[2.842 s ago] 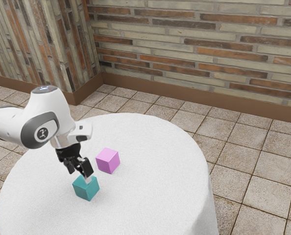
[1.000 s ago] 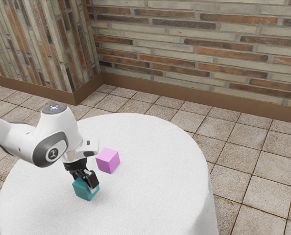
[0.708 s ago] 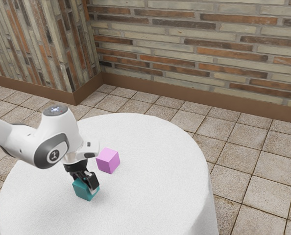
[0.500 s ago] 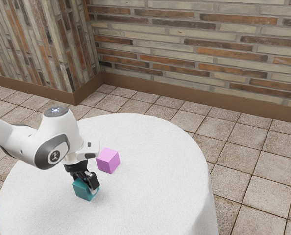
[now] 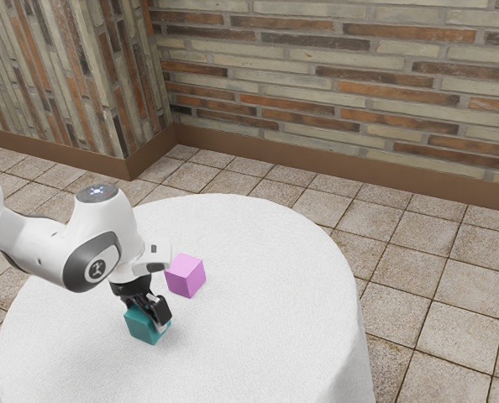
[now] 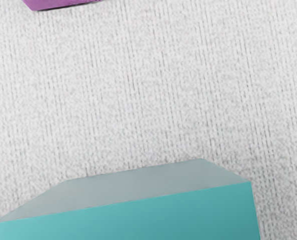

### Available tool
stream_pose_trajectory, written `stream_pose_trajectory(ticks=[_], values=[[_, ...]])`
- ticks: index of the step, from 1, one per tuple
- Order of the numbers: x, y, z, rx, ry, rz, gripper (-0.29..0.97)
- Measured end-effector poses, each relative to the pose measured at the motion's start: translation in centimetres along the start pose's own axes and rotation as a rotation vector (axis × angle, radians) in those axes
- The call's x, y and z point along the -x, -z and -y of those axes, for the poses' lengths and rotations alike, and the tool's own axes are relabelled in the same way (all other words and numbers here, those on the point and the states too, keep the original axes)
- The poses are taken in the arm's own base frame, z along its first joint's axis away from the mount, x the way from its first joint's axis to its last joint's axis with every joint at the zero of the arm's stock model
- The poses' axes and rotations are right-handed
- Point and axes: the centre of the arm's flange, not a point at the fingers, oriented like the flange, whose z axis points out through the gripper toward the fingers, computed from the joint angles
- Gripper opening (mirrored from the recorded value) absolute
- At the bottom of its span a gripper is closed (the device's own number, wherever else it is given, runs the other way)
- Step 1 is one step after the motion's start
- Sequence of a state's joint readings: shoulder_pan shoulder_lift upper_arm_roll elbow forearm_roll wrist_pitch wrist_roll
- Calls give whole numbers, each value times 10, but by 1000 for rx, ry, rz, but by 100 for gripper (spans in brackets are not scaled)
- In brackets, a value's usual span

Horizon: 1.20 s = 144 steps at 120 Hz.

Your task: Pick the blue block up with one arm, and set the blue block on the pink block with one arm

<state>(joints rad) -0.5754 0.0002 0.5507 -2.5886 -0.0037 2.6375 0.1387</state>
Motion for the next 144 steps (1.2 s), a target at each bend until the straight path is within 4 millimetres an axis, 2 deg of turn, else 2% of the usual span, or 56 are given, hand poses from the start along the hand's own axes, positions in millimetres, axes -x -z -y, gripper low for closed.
stream_pose_trajectory(ticks=[26,46,77,90,111,124,144], values=[[0,2,0,1,-1,-6,64],[0,3,0,2,-1,-8,45],[-2,9,0,7,-3,-22,41],[-6,20,-3,13,-11,-47,37],[-20,52,-1,26,-17,-110,35],[-43,77,8,11,-15,-144,35],[-70,95,29,-24,12,-130,35]])
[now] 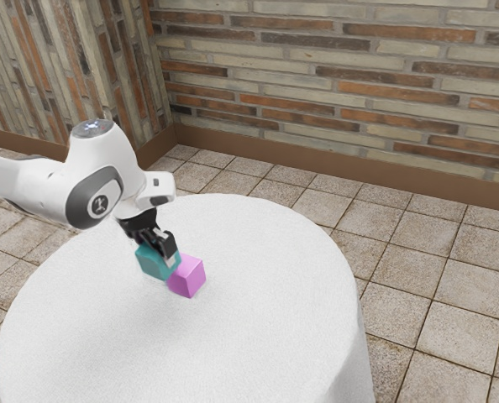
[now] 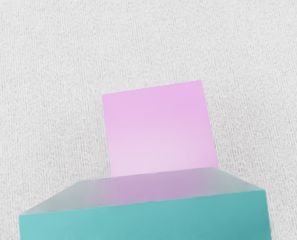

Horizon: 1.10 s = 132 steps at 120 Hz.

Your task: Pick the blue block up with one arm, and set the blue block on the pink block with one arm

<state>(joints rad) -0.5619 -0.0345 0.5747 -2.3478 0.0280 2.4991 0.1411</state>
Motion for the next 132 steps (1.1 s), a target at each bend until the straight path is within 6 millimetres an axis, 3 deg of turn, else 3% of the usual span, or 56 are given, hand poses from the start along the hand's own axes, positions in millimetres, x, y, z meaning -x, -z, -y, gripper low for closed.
stream_pose_trajectory(ticks=[11,26,54,60,73,89,132], values=[[-17,4,16,-21,29,28,35],[-25,8,24,-15,56,64,35],[-40,4,-26,19,-18,112,34],[-43,2,-21,21,-8,119,34],[-49,-5,13,11,43,137,34],[-60,-10,25,11,47,148,34],[-63,-14,15,54,-14,167,34]])
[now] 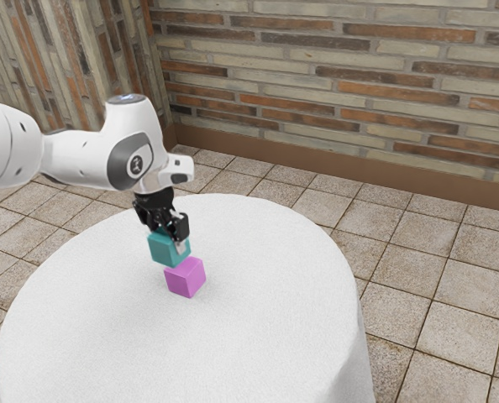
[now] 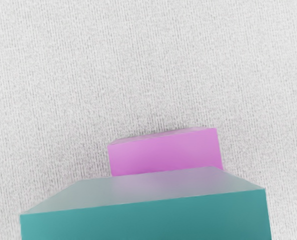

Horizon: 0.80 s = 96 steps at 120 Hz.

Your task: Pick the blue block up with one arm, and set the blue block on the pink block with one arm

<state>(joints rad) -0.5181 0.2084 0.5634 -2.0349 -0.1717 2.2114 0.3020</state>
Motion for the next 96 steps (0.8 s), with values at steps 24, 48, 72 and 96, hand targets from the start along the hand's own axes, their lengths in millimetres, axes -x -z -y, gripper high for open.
stream_pose_trajectory(ticks=[24,48,72,96], values=[[-12,-4,2,4,-15,0,34],[-13,-4,0,17,-34,0,34],[-10,-6,-10,33,-59,6,34],[-8,-11,-12,38,-72,16,34]])
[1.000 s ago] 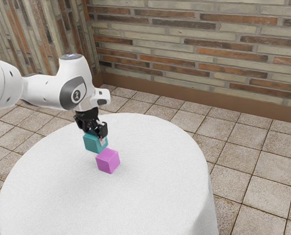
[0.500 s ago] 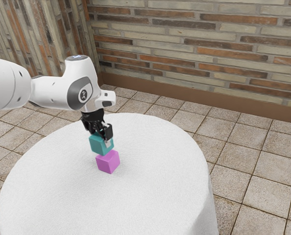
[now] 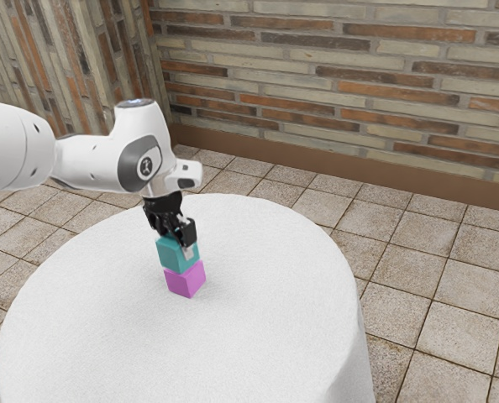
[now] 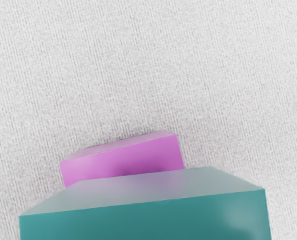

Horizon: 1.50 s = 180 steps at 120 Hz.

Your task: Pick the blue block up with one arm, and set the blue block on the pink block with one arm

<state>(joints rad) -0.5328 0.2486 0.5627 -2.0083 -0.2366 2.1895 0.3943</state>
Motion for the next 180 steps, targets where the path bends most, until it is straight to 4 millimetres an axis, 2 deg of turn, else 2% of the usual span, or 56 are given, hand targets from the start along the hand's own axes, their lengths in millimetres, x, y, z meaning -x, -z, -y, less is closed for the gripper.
stream_pose_trajectory(ticks=[92,117,173,180], values=[[3,-11,3,32,28,10,34],[3,-2,3,43,42,-11,34],[4,-5,5,47,97,-8,34],[3,-6,5,48,99,-8,41]])
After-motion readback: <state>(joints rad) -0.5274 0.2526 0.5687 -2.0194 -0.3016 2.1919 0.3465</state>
